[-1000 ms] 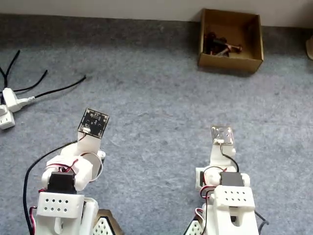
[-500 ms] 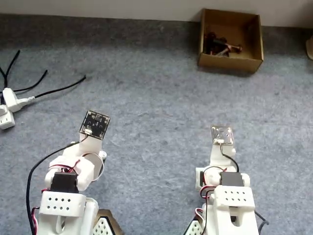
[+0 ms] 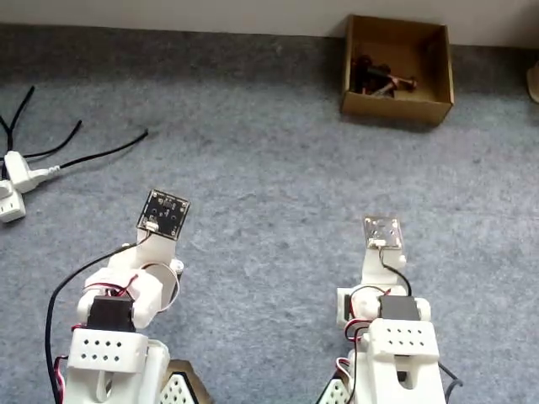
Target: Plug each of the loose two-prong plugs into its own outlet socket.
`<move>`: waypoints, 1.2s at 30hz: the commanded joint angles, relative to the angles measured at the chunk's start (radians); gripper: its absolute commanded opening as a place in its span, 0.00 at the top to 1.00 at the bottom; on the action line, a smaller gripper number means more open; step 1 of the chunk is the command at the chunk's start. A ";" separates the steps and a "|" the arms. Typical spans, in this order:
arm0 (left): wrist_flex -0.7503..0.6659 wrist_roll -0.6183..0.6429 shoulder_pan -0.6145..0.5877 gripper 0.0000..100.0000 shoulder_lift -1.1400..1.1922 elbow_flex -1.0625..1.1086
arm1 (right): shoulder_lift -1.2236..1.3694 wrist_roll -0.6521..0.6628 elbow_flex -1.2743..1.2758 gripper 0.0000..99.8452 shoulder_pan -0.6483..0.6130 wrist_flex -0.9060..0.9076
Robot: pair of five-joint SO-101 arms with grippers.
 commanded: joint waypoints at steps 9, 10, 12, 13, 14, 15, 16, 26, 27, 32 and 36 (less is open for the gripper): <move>-0.021 -0.006 -0.016 0.94 -0.010 0.010 | 0.001 -0.002 0.013 0.94 -0.007 -0.008; -0.021 -0.006 -0.016 0.94 -0.010 0.010 | 0.001 -0.002 0.013 0.94 -0.007 -0.008; -0.021 -0.006 -0.016 0.94 -0.010 0.010 | 0.001 -0.002 0.013 0.94 -0.007 -0.008; -0.021 -0.006 -0.016 0.94 -0.010 0.010 | 0.001 -0.002 0.013 0.94 -0.007 -0.008; -0.021 -0.006 -0.016 0.94 -0.010 0.010 | 0.001 -0.002 0.013 0.94 -0.007 -0.008; -0.021 -0.006 -0.016 0.94 -0.010 0.010 | 0.001 -0.002 0.013 0.94 -0.007 -0.008; -0.021 -0.006 -0.016 0.94 -0.010 0.010 | 0.001 -0.002 0.013 0.94 -0.007 -0.008; -0.025 -0.008 -0.016 0.94 -0.010 0.028 | 0.001 -0.002 0.013 0.94 -0.007 -0.008; -0.031 -0.008 -0.016 0.94 -0.010 0.028 | 0.001 -0.002 0.013 0.94 -0.007 -0.008; -0.072 -0.008 -0.016 0.94 -0.010 0.048 | 0.001 -0.002 0.013 0.94 -0.007 -0.008; -0.068 -0.008 -0.016 0.94 -0.010 0.048 | 0.001 -0.002 0.013 0.94 -0.007 -0.008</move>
